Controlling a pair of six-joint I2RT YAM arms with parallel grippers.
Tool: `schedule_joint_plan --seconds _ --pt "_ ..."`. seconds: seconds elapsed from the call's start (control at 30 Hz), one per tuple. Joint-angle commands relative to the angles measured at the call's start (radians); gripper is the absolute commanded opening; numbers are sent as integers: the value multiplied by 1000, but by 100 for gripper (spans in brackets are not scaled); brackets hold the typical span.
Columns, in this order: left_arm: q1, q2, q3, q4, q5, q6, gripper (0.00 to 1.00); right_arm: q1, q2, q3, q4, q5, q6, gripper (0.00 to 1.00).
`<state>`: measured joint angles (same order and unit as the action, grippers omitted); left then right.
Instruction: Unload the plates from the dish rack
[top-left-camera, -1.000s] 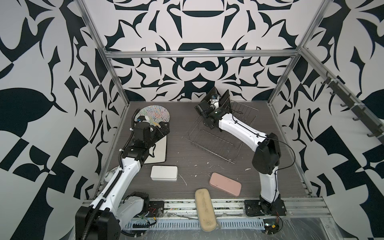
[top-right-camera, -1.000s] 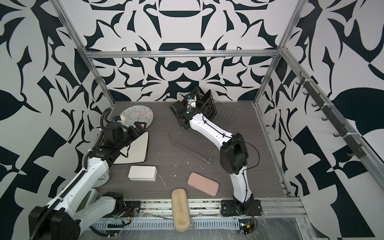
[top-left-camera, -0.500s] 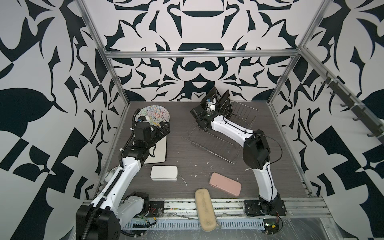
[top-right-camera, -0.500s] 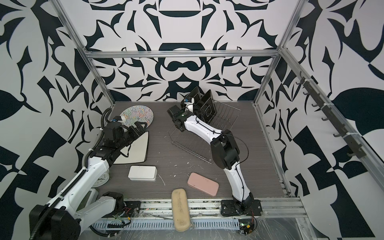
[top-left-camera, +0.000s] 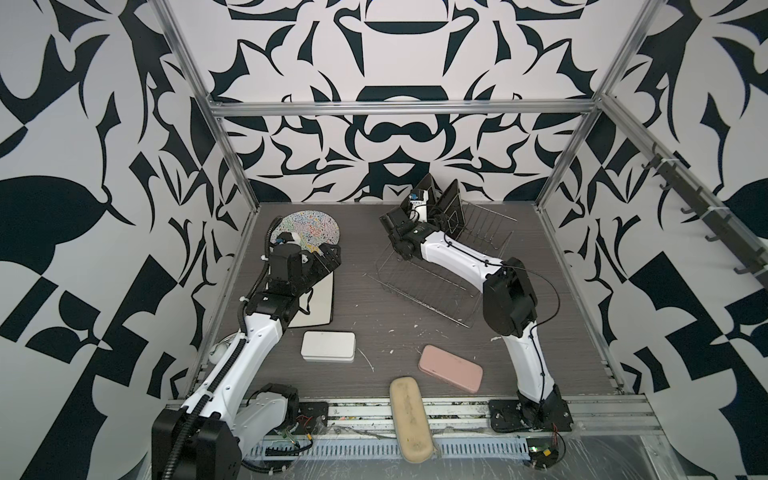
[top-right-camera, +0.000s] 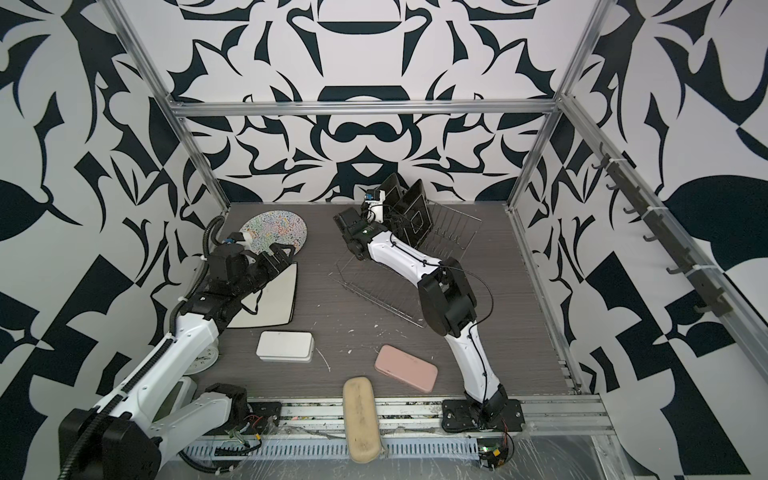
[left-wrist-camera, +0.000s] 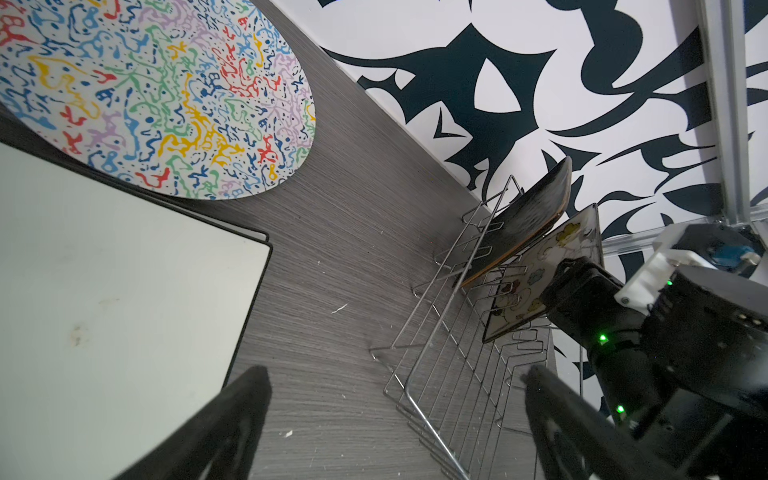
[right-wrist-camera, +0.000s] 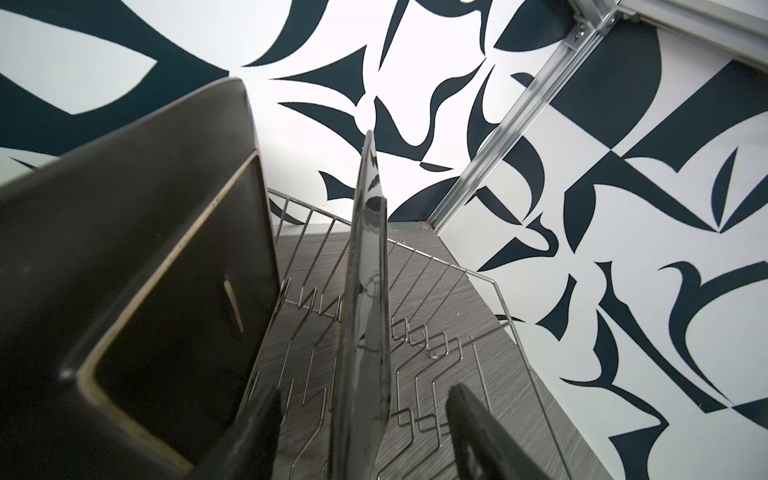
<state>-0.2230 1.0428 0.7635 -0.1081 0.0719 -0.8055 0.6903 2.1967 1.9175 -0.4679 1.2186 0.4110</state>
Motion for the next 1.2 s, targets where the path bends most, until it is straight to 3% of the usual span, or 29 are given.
schedule_joint_plan --seconds 0.0,1.17 --pt "-6 -7 20 2 2 -3 99 -15 -18 5 50 1 -30 64" --pt "-32 5 20 -5 -18 -15 99 -44 3 28 -41 -104 116 51"
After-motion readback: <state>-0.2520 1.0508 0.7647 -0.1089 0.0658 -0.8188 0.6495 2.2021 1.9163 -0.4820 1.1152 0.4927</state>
